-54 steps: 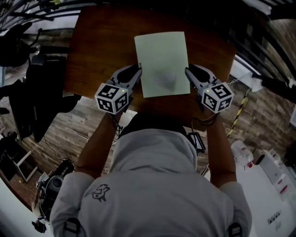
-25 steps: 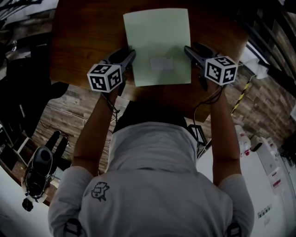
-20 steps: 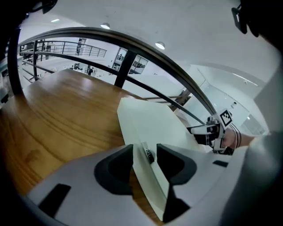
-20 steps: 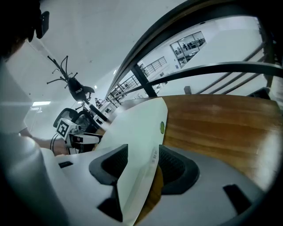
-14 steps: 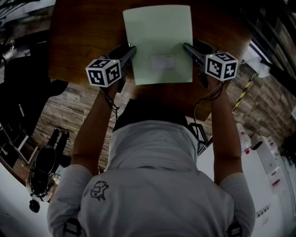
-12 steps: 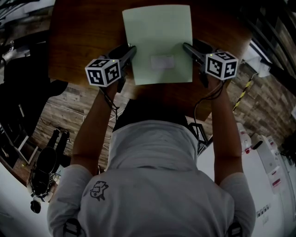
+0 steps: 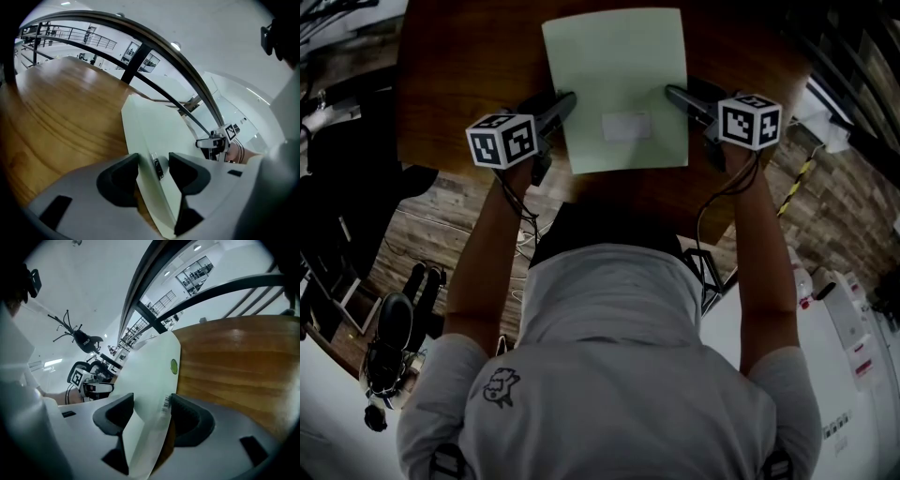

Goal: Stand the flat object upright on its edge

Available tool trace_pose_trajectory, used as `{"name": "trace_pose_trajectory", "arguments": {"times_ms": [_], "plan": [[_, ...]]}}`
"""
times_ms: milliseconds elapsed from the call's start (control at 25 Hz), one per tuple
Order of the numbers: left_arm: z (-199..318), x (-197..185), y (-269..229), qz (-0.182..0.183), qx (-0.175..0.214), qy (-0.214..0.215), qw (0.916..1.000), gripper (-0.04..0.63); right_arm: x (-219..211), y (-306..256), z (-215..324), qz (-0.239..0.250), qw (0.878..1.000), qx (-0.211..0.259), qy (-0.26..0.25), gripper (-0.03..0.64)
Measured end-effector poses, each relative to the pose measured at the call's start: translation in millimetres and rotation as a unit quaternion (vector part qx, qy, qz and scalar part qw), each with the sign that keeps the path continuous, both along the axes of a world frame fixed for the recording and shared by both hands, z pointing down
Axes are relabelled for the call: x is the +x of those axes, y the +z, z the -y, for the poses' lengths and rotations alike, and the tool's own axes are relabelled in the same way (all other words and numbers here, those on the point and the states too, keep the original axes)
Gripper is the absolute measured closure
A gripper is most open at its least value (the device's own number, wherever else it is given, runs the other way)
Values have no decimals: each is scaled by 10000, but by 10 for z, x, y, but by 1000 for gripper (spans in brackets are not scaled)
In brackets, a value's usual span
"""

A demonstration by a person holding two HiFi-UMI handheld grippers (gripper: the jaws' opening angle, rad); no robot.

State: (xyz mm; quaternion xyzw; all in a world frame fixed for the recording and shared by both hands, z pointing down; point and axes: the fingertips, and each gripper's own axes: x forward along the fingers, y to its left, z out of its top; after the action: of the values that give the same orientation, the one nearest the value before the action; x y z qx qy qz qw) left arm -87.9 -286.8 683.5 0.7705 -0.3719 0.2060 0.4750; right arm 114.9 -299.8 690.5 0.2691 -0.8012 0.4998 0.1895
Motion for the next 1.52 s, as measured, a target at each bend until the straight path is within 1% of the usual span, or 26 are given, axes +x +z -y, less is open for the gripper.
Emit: {"name": "trace_pose_trajectory", "arguments": {"times_ms": [200,400,520,640,840,920,1040,1200,1360,1520], "plan": [[14,14,27,-57,-91,33,9999,374,-25,31,18,60,9997,-209,-96,383],[16,26,46,4,-135,40,9999,374,-44,71,31,10,9986,-471,-243,374],[15,36,51,21,-170,50,9998,377,-46,84,34,0,9982,-541,-274,374],[22,45,49,47,-164,13,9999,382,-20,69,38,2,9984,-525,-187,376],[3,74,25,-17,-179,-37,9998,390,-4,-1,44,-92,9992,-398,10,377],[1,106,-14,-59,-176,-12,9998,393,14,-46,34,-131,9993,-329,106,377],[1,147,-132,-27,-95,71,9999,391,59,-167,-32,-186,9993,-247,199,377],[29,181,-381,204,170,249,9993,393,123,-394,-96,-288,9991,-74,297,377],[13,246,-688,96,378,389,9985,394,160,-729,-112,-298,9981,211,497,377],[12,236,-1037,157,663,524,9963,397,165,-1130,-136,-405,9951,637,634,378]]}}
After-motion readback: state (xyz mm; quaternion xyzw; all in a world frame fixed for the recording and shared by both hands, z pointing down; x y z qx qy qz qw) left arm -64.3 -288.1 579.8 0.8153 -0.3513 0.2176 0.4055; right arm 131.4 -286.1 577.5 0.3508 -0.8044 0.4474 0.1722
